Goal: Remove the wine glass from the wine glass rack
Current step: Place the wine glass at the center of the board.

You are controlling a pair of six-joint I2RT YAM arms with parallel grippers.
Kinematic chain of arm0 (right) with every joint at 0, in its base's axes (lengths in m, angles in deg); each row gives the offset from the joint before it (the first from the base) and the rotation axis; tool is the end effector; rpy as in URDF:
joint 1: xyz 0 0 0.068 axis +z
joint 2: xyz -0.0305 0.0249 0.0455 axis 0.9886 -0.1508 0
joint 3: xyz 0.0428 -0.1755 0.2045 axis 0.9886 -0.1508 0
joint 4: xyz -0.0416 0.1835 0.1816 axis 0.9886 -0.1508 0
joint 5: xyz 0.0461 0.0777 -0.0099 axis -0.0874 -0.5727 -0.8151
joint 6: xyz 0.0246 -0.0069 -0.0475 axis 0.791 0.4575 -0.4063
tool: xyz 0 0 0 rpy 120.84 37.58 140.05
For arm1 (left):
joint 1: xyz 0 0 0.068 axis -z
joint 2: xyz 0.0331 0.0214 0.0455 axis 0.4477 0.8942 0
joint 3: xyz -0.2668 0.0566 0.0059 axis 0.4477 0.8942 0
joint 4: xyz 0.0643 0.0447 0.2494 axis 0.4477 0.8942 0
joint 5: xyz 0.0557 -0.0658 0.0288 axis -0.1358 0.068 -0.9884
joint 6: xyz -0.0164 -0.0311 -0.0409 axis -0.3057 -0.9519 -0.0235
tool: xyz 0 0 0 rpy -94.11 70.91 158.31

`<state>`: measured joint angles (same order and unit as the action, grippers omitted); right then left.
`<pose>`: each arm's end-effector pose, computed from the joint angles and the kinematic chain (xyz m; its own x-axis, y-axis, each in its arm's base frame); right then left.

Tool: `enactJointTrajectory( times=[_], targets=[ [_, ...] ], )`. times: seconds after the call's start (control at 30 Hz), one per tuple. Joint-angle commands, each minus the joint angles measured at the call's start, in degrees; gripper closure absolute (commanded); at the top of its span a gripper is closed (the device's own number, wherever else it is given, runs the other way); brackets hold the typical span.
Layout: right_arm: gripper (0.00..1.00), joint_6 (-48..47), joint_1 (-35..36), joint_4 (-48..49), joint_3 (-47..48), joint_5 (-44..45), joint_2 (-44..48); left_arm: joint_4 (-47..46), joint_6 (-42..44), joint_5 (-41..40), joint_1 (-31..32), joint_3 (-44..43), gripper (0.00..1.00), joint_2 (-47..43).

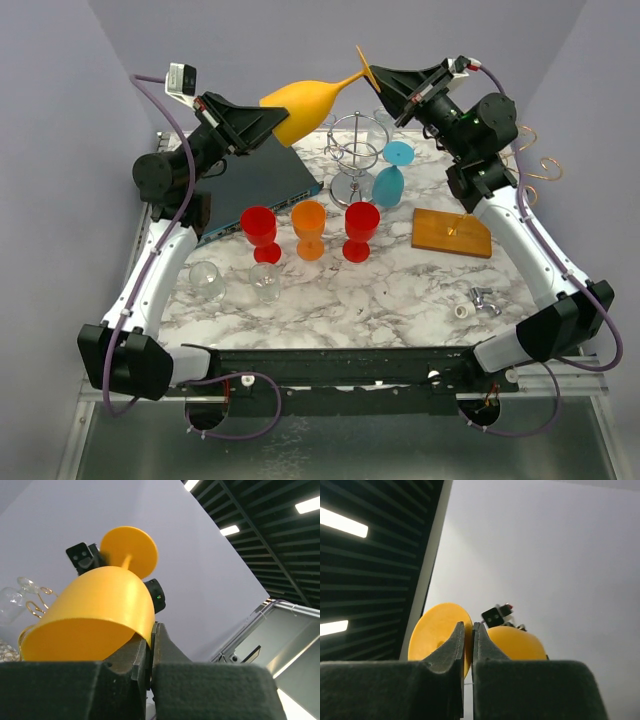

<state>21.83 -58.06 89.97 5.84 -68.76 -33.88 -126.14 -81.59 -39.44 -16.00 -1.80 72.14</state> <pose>0.2983 0.1437 0.5020 -0.7317 0.6782 -0.0688 -0.3255 -0.2590 0.9094 0.2519 -0.0712 0.4887 -0.6073 -0.6460 -0.4626 0.6989 -0.1573 -0.6978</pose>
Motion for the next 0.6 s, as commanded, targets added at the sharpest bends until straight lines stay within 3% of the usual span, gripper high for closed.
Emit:
enactJointTrajectory(
  times=[0.0,0.13,0.2,0.3,0.57],
  targets=[
    [0.86,-11.6,0.5,-9.9,1.2,1.9,1.4,1.5,1.6,0.9,0.1,-0.5,1.00,-2.2],
    [0.36,-24.5,0.5,-21.9,5.5,7.7,3.6,11.8,7.3,1.3,0.1,-2.2,1.00,-3.9],
    [0.19,-30.6,0.5,-29.9,7.9,12.2,4.9,16.3,10.1,1.4,0.1,-3.1,1.00,-5.2],
    [0.01,-38.5,0.4,-36.8,11.1,19.6,6.9,26.3,15.5,1.0,0.1,-5.2,1.00,-6.9],
    [0.00,-57.1,0.5,-49.2,19.7,32.2,9.6,65.5,35.6,-3.8,3.5,-15.7,1.00,-7.0]
  ],
)
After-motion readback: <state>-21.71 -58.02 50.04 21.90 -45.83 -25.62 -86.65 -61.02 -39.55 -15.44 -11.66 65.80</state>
